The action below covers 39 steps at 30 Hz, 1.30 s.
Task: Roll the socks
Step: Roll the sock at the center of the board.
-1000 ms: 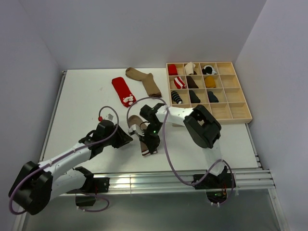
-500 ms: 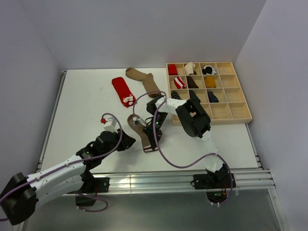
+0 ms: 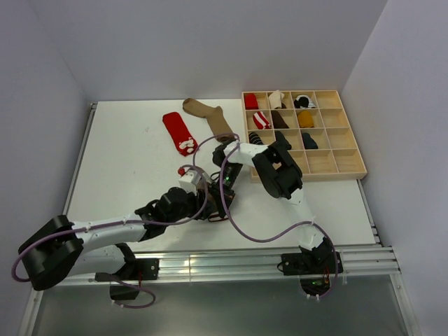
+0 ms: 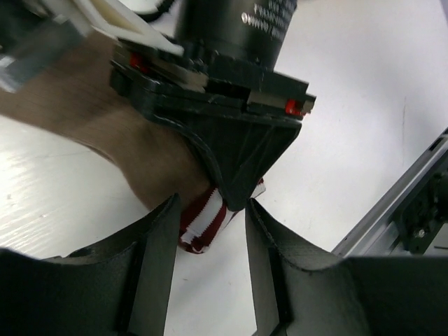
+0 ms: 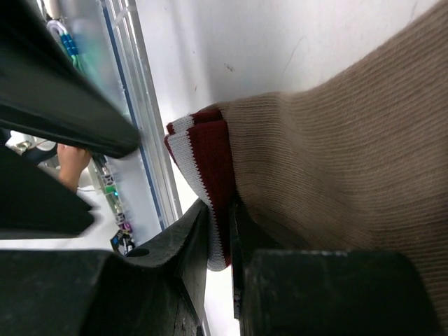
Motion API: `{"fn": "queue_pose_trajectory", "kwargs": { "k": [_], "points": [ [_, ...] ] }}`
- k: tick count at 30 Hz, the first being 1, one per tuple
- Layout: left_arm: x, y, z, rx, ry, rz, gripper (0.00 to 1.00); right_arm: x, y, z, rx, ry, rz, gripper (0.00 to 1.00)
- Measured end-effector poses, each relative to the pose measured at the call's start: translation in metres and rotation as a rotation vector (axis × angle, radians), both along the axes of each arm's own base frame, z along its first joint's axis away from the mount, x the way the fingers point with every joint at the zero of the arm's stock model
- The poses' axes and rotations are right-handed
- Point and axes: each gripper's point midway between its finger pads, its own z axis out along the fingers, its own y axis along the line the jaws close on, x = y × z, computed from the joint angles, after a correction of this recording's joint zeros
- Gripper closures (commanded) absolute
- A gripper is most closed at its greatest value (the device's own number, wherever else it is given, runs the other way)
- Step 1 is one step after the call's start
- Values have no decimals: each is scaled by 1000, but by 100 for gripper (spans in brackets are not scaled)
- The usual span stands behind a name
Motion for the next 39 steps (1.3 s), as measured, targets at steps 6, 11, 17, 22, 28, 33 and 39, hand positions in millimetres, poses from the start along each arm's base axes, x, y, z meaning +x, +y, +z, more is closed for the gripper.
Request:
{"fn": "queue_pose_trajectory", "kwargs": {
  "k": [6, 11, 17, 22, 28, 33, 39],
  "points": [
    [-4, -11, -19, 20, 20, -55, 53, 3, 3, 0, 3, 7, -3, 79],
    [-6, -15, -26, 26, 32, -71, 53, 3, 4, 0, 3, 9, -4, 80],
    [-5, -18, -24, 4, 19, -76, 54, 3, 4, 0, -4, 14, -10, 80],
    [-10, -10, -37, 30, 43, -66, 55, 3, 5, 0, -8, 23, -17, 80],
    [-10, -6, -45, 45, 64, -43, 57, 3, 5, 0, -7, 25, -18, 80],
    [-11, -6, -52, 52, 89, -26, 70, 3, 5, 0, -8, 25, -19, 80],
    [-13, -8, -51, 24, 123, -4, 91, 2, 5, 1, -22, 34, -30, 68]
  ]
}}
